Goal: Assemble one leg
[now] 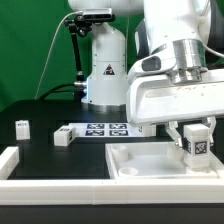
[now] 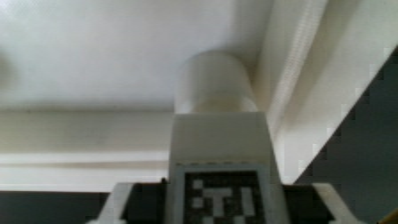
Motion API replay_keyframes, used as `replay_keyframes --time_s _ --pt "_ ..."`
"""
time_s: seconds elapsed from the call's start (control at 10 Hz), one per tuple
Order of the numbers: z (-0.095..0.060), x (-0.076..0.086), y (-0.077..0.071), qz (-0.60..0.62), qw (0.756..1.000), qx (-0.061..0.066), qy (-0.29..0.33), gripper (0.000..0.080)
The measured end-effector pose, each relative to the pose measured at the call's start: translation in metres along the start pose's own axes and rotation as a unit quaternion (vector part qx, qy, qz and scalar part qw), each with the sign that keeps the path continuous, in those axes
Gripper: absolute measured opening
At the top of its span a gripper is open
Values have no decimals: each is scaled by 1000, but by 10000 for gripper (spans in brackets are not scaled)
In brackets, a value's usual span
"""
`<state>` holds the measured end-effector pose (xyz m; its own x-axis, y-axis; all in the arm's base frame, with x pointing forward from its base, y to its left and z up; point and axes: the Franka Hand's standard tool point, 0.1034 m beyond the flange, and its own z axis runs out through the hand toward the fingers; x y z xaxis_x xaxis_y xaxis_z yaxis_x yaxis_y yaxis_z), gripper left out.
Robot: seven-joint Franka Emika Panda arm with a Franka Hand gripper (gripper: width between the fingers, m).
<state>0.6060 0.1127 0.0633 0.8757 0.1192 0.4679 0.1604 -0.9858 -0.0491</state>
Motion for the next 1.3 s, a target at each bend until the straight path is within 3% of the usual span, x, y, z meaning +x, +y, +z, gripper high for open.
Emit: replay_keyframes --time_s 0.4,0.6,0.7,1.1,1.3 --pt "0 0 -1 0 1000 0 -1 288" --pt "0 0 -1 0 1000 0 -1 596" --pt "0 0 -1 0 1000 0 -1 633" --pt "0 0 -1 -1 1000 1 -3 649" --pt "-11 11 -5 -2 1000 7 -17 649"
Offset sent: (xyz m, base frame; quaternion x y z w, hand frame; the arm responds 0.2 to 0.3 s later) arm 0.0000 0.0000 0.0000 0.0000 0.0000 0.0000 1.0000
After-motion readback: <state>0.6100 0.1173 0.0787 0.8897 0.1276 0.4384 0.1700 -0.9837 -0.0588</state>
